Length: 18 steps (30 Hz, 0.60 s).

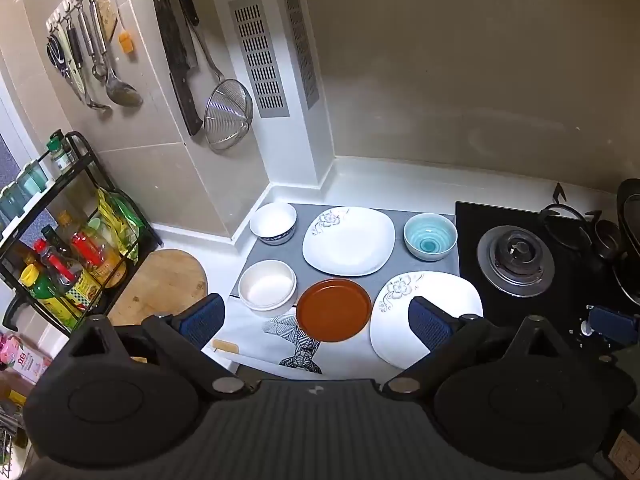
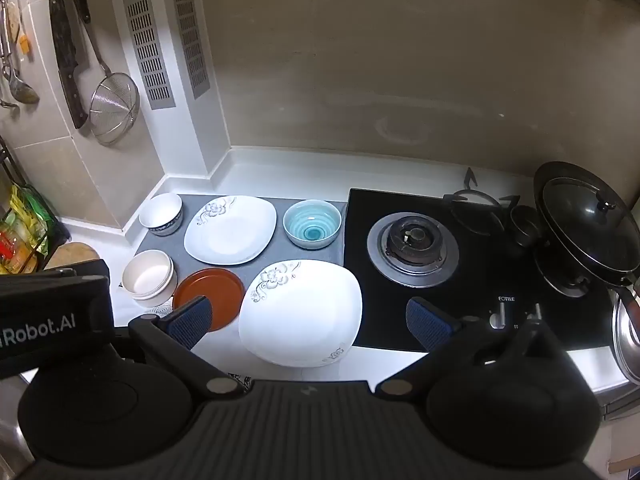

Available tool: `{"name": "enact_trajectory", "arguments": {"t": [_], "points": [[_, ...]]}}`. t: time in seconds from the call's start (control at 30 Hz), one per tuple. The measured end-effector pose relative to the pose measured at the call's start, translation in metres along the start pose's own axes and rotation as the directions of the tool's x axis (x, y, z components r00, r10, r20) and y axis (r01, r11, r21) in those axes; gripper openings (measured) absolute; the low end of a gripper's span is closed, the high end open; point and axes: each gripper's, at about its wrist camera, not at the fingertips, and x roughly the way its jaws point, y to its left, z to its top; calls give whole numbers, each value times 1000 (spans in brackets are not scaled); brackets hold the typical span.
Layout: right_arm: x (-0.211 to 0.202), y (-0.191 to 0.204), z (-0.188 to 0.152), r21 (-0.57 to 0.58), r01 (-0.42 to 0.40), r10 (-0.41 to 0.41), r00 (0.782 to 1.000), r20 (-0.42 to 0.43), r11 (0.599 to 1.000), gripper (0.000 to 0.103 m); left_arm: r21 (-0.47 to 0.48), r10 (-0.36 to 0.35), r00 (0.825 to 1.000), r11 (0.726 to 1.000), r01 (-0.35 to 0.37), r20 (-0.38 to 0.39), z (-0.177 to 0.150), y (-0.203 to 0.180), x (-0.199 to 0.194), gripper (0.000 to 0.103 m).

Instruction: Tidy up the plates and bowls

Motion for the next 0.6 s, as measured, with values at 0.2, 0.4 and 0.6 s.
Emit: {"name": "enact_trajectory", "arguments": {"t": [0.2,0.4,0.6], "points": [[2,1,-2,-5,5,-5,1000,-23,1000,103,2,12,1000,1000,-12,29,-2,-6,-7,99],[3,9,1,-20,24,-25,999,-39,1000,103,-31,-9,1000,999,9,3,-1,4,1,101],[4,2,-1,-5,15,-15,999,-44,1000,103,-24,6,1000,1000,-6,9,-3,0,2,102]]}}
